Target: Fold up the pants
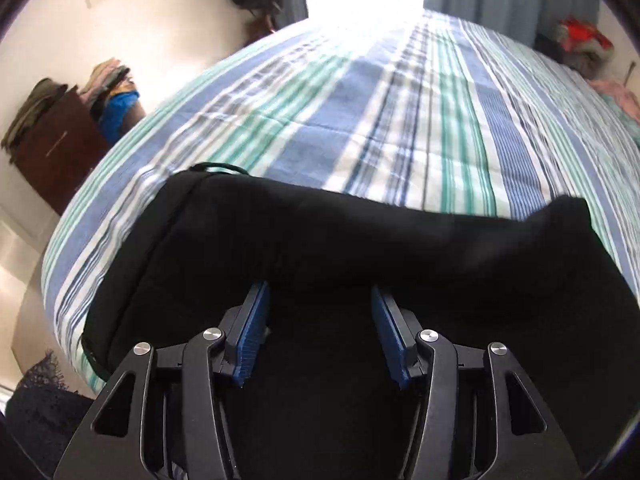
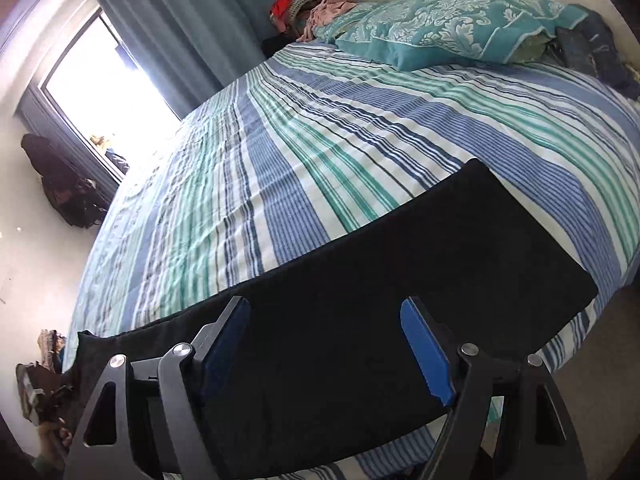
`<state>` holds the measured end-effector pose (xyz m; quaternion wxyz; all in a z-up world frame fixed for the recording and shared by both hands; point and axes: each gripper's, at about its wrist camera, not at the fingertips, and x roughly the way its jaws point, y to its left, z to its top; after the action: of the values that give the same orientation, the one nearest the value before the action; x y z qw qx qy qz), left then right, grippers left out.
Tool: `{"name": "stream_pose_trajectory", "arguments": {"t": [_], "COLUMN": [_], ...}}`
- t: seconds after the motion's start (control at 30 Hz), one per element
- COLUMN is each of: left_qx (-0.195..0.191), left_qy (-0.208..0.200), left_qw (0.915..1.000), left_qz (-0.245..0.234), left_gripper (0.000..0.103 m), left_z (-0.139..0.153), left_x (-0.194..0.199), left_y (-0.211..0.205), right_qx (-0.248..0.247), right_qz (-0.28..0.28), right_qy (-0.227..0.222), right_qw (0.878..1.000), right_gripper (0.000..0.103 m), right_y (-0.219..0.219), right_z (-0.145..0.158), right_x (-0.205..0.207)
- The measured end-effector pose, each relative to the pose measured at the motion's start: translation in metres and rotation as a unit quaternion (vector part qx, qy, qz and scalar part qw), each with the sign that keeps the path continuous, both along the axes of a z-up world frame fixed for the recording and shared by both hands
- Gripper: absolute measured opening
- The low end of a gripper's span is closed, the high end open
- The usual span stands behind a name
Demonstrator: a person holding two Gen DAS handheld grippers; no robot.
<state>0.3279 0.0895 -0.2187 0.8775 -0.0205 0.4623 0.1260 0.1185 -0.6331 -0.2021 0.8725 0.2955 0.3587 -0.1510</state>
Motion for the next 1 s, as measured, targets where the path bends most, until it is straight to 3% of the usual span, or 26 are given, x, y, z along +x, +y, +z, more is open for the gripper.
{"name": "stream_pose_trajectory", "arguments": {"t": [0.07,0.17,0.27,0.37,0.47,0.53,0.6,0.7,0.83,1.0], "left_qx": [0.036,0.003,-0.031,-0.071,-0.059,-0.021,0.001,-0.017,-0.007,-0.027], "left_qy": [0.014,-0.006,-0.04,-0.015,0.017,0.028,0.045,0.014,0.007,0.014], "left_qw": [0.999,1.0,0.9958,0.9794,0.9636,0.9678,0.9764,0.985,0.9874,0.9863], "left_qz": [0.024,0.0,-0.077,-0.189,-0.26,-0.249,-0.211,-0.171,-0.158,-0.162], "left_gripper": [0.085,0.086,0.09,0.094,0.094,0.094,0.091,0.093,0.093,0.093], "left_z": [0.007,0.023,0.045,0.044,0.027,0.01,-0.012,-0.015,-0.016,-0.013], "left_x": [-0.003,-0.025,-0.045,-0.034,-0.006,0.013,0.037,0.047,0.048,0.048], "left_y": [0.003,-0.003,-0.044,-0.101,-0.157,-0.173,-0.173,-0.163,-0.166,-0.161], "right_qx": [-0.03,-0.024,-0.012,0.024,0.088,0.101,0.083,0.082,0.083,0.117], "right_qz": [-0.008,-0.019,-0.04,-0.041,-0.019,-0.002,0.002,0.013,0.02,0.014], "right_qy": [-0.005,-0.006,-0.024,-0.049,-0.063,-0.038,0.006,0.024,0.034,0.034], "right_qw": [0.999,1.0,0.999,0.998,0.994,0.994,0.997,0.996,0.996,0.992], "right_gripper": [0.078,0.078,0.078,0.078,0.078,0.078,0.078,0.078,0.077,0.077], "right_y": [0.001,-0.007,-0.016,-0.022,-0.026,-0.025,-0.025,-0.036,-0.064,-0.093], "right_z": [0.007,0.003,0.002,0.0,-0.01,-0.019,-0.026,-0.036,-0.041,-0.04], "right_x": [-0.004,-0.004,-0.007,-0.007,-0.001,0.006,0.013,0.026,0.06,0.09]}}
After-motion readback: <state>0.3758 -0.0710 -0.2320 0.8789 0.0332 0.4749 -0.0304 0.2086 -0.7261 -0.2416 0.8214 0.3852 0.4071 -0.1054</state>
